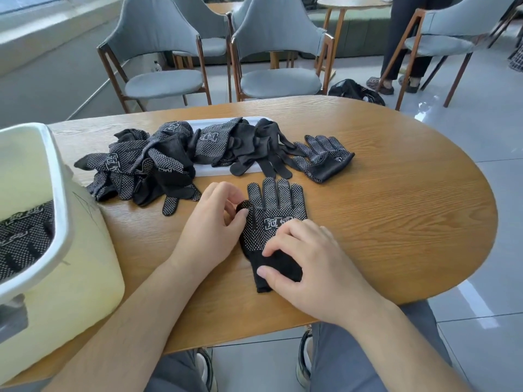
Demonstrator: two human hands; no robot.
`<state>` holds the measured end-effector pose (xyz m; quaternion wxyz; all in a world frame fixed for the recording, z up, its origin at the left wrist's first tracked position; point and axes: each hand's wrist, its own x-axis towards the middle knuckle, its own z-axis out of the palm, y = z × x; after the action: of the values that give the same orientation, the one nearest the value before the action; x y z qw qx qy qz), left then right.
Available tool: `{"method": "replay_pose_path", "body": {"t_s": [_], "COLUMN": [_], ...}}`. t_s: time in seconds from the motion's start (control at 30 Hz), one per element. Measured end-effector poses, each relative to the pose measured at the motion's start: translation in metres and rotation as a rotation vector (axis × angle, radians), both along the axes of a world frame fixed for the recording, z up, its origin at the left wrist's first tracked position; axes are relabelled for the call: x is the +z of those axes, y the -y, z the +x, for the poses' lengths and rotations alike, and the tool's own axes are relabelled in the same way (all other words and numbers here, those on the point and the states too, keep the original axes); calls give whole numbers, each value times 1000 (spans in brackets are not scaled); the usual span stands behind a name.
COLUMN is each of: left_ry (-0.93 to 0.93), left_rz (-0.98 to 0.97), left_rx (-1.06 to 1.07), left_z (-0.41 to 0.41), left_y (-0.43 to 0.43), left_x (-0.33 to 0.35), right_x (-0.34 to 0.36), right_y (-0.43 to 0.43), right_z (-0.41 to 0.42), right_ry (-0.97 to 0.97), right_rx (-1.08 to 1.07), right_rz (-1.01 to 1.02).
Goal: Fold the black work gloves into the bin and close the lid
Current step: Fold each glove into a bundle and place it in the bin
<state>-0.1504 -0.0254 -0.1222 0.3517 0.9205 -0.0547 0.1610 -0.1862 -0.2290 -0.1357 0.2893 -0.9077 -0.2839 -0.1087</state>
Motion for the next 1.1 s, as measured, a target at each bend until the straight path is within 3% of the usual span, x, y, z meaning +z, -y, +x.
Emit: {"method": "replay_pose_path", "body": {"t_s": [0.23, 0.53, 0.9, 1.1], "left_ry": [231, -86, -166, -54], "left_rz": [250, 417, 478, 429], "left_rx": [-90, -94, -152, -174], "left_z": [-2, -1, 3, -1], "left_y": [0, 3, 5, 3], "left_x": [-5, -9, -9, -8], "right_x": [2, 3, 3, 3], "right_y": [-1, -2, -1, -1], "right_z": [-3, -3, -3, -3], "right_ry": [-19, -44, -57, -52], "right_rx": [-15, -19, -16, -21], "right_rz": [-14, -14, -17, -24]}}
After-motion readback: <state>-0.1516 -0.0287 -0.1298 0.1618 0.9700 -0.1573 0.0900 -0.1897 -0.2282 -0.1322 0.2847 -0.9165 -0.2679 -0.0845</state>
